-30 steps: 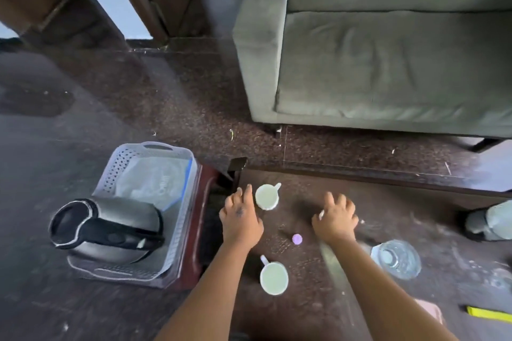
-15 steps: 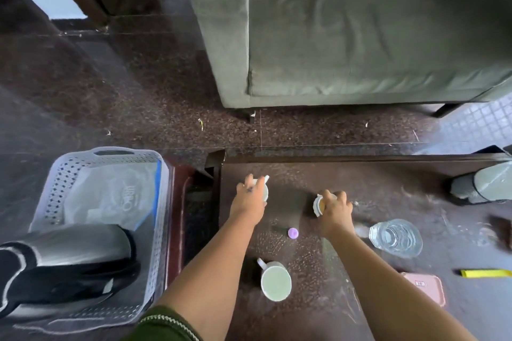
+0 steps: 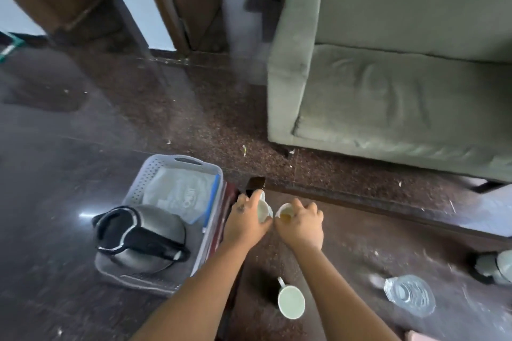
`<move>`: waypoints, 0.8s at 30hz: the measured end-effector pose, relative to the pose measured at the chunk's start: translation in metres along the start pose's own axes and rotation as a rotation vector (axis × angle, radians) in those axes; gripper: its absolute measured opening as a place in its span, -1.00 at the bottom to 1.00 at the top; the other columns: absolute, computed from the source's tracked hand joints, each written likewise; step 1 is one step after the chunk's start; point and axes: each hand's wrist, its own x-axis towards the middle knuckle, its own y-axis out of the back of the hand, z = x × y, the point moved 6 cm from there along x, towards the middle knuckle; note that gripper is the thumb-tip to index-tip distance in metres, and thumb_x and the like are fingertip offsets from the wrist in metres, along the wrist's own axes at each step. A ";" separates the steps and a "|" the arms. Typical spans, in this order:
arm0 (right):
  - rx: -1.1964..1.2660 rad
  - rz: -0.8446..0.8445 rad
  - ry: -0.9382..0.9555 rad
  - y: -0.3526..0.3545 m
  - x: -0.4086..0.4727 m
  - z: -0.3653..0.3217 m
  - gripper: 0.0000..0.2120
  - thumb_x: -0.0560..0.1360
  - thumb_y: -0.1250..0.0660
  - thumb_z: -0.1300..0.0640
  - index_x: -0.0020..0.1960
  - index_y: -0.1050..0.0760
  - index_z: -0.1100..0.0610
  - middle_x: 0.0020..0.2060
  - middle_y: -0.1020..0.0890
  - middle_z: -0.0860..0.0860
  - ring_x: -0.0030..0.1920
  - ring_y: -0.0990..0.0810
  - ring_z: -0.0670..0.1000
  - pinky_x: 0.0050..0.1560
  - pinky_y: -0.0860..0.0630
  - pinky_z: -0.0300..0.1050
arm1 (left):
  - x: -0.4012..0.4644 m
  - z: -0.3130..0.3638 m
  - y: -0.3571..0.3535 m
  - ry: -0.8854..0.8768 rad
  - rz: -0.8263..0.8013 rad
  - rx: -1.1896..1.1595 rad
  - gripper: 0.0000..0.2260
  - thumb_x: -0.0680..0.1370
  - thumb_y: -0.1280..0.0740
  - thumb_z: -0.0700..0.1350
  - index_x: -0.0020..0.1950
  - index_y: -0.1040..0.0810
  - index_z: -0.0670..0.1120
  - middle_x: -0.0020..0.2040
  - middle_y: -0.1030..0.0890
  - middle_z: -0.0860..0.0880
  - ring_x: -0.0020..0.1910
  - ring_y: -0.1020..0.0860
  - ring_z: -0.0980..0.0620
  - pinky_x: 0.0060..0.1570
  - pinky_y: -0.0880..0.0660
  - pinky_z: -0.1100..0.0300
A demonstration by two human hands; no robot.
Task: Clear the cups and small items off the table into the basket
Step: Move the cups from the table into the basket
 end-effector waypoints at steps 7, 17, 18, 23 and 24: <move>0.139 -0.047 0.217 0.032 -0.019 -0.149 -0.59 0.40 -0.38 -0.01 0.22 -0.42 -0.03 0.11 -0.34 0.11 -0.05 -0.56 0.24 0.05 -0.56 0.02 | 0.015 -0.026 0.147 0.108 0.011 0.049 -0.42 0.43 -0.41 0.11 0.40 -0.30 0.05 0.25 -0.41 -0.18 0.23 -0.47 -0.20 0.16 -0.44 0.01; 0.091 -0.184 0.174 -0.063 -0.028 -0.283 -0.43 0.37 -0.49 0.07 0.32 -0.37 0.00 0.24 -0.31 0.15 0.03 -0.55 0.18 0.12 -0.52 -0.09 | 0.049 -0.190 0.244 0.119 -0.143 0.141 -0.58 0.48 -0.34 0.06 0.32 -0.39 0.08 0.27 -0.30 -0.17 0.11 -0.51 -0.25 0.04 -0.49 -0.01; 0.073 -0.202 0.171 -0.076 -0.023 -0.292 -0.42 0.37 -0.50 0.08 0.32 -0.37 0.01 0.25 -0.30 0.15 0.05 -0.55 0.18 0.07 -0.52 -0.10 | 0.055 -0.205 0.243 0.115 -0.150 0.141 -0.58 0.47 -0.35 0.06 0.32 -0.39 0.08 0.27 -0.30 -0.17 0.11 -0.52 -0.25 0.03 -0.49 0.00; -0.051 -0.277 0.219 -0.153 0.012 -0.317 -0.40 0.43 -0.45 0.16 0.40 -0.30 -0.01 0.31 -0.26 0.13 -0.04 -0.49 0.07 -0.06 -0.50 -0.19 | 0.085 -0.252 0.201 0.029 -0.259 0.167 -0.52 0.46 -0.38 0.06 0.34 -0.37 0.05 0.29 -0.31 -0.15 0.16 -0.50 -0.22 0.09 -0.49 -0.03; -0.065 -0.280 0.222 -0.164 0.018 -0.318 -0.43 0.45 -0.43 0.18 0.40 -0.31 0.01 0.31 -0.29 0.13 0.05 -0.51 0.10 0.06 -0.52 -0.15 | 0.091 -0.259 0.191 0.012 -0.265 0.177 -0.51 0.47 -0.37 0.07 0.35 -0.35 0.04 0.33 -0.29 -0.16 0.21 -0.46 -0.22 0.12 -0.48 -0.05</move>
